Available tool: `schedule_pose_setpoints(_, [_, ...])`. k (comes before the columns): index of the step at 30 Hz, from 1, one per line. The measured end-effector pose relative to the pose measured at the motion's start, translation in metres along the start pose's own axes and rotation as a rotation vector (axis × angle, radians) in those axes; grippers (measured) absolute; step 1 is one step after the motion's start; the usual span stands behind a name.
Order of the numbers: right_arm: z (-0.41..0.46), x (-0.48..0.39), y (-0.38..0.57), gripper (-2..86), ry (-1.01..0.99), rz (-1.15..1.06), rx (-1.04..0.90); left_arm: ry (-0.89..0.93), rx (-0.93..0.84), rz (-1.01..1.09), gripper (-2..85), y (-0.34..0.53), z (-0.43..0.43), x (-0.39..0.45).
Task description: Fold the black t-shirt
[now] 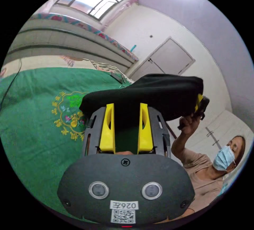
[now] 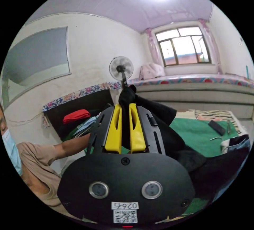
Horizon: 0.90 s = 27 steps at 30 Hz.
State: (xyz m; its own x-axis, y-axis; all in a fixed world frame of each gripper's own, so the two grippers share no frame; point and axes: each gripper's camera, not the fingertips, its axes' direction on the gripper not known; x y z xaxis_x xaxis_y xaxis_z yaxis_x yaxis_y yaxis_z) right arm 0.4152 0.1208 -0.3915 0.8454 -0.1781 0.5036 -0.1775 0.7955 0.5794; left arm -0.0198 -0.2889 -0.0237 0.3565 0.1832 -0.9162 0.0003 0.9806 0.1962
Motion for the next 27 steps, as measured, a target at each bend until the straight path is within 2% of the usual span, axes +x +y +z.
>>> schedule_pose_setpoints(3, [0.105,-0.010,0.029,0.2,-0.180,0.035,-0.224,0.077,0.090,0.049,16.2,0.059,-0.056,-0.019])
schedule_pose_setpoints(4, [0.136,-0.011,0.037,0.5,-0.251,0.038,-0.303,0.054,0.089,0.081,15.8,0.069,-0.063,-0.017])
schedule_pose_setpoints(6, [0.170,-0.005,0.042,1.3,-0.333,0.041,-0.411,-0.130,0.070,0.203,14.8,0.100,-0.079,-0.002])
schedule_pose_setpoints(9, [0.182,0.018,0.044,4.2,-0.384,0.033,-0.517,-0.152,0.037,0.239,15.4,0.118,-0.090,0.004])
schedule_pose_setpoints(11, [0.157,0.042,0.045,6.4,-0.337,0.061,-0.471,-0.082,0.098,0.222,16.4,0.122,-0.108,0.002])
schedule_pose_setpoints(14, [0.081,0.098,0.056,8.1,-0.144,0.153,-0.273,-0.005,0.231,0.249,16.5,0.128,-0.153,0.007])
schedule_pose_setpoints(16, [0.030,0.135,0.071,9.4,0.215,0.168,-0.255,-0.070,0.236,0.299,20.3,0.133,-0.169,0.023])
schedule_pose_setpoints(18, [0.014,0.154,0.082,10.7,0.465,0.147,-0.325,-0.240,0.103,0.327,33.0,0.133,-0.151,0.045])
schedule_pose_setpoints(19, [0.011,0.164,0.088,11.8,0.561,0.121,-0.377,-0.268,0.049,0.344,34.1,0.133,-0.140,0.049])
schedule_pose_setpoints(21, [0.020,0.174,0.094,13.6,0.633,0.050,-0.453,-0.343,-0.255,0.355,34.7,0.128,-0.079,0.048])
schedule_pose_setpoints(22, [0.032,0.179,0.096,15.0,0.666,-0.011,-0.506,-0.362,-0.334,0.337,32.7,0.127,-0.063,0.044])
schedule_pose_setpoints(24, [0.055,0.186,0.098,16.7,0.690,-0.094,-0.590,-0.524,-0.716,0.263,21.6,0.130,0.001,0.013])
schedule_pose_setpoints(26, [0.079,0.194,0.097,18.3,0.701,-0.161,-0.662,-0.592,-0.739,0.375,13.3,0.128,0.005,0.018])
schedule_pose_setpoints(27, [0.096,0.203,0.096,18.8,0.695,-0.189,-0.722,-0.576,-0.766,0.365,8.9,0.121,-0.002,0.017])
